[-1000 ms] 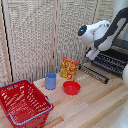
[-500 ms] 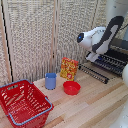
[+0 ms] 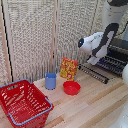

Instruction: Extend the gripper towards the oven tray handle. Grasp the handle and carefully pull the tray out of the oven. Move the gripper above the red bowl. Grab the red bowl gently. Lift the bowl and place it onto the oven tray.

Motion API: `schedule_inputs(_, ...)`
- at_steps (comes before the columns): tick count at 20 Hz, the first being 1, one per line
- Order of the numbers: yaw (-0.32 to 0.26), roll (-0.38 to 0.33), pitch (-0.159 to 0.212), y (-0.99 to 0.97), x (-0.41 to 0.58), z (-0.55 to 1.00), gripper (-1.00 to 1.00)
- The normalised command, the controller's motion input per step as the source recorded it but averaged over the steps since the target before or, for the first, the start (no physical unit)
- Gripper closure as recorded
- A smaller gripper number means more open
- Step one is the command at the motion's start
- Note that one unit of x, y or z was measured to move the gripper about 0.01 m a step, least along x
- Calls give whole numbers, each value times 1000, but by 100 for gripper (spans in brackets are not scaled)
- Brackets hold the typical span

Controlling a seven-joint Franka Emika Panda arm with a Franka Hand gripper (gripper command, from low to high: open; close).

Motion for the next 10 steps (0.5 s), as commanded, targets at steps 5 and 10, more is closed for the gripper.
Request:
schedule_inputs(5, 50, -16, 15, -413, 47, -49, -100)
schedule_inputs(10, 29, -13, 2, -53, 8, 0, 100)
